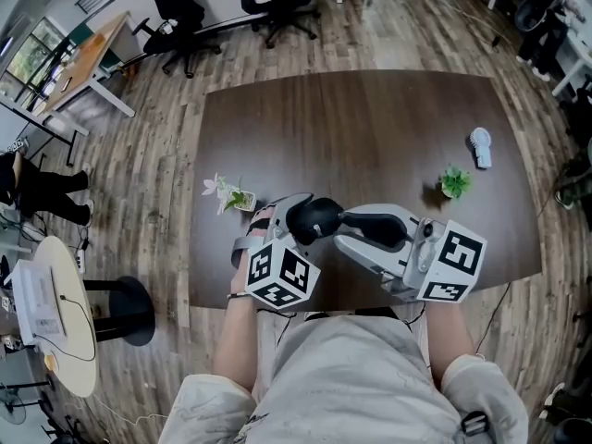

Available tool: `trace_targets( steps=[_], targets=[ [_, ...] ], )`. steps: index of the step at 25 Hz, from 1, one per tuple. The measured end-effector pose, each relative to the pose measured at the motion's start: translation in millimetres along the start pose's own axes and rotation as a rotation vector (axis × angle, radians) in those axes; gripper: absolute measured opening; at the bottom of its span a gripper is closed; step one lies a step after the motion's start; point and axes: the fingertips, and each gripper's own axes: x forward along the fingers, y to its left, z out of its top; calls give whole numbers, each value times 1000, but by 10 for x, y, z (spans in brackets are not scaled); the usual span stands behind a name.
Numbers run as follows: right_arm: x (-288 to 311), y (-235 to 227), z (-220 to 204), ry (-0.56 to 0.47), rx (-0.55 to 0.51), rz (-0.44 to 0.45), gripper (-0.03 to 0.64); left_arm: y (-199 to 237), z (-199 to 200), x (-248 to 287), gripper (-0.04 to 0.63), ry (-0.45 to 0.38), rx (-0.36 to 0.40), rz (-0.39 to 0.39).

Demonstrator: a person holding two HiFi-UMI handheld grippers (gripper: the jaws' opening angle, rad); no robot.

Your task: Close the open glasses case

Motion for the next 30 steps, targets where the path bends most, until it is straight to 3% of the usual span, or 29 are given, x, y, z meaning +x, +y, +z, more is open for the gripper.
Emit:
trace_targets(
  steps=[4, 9, 15, 23, 30],
  targets=[
    [-145, -49, 104, -15, -71, 0, 184, -78, 283, -156, 245, -191, -108, -118],
    [-114, 93, 66, 39, -146, 80, 277, -279, 779, -452, 245, -411, -146, -307],
    [-21, 209, -19, 88, -193, 150, 266, -440, 995, -544, 245, -487, -163, -419],
    [-130, 198, -12, 77, -241, 140, 255, -445, 1056, -526, 254, -543, -176, -365],
    [-384, -38, 237, 25, -249, 11, 253, -141, 883, -650, 288, -589, -212, -181]
  ],
)
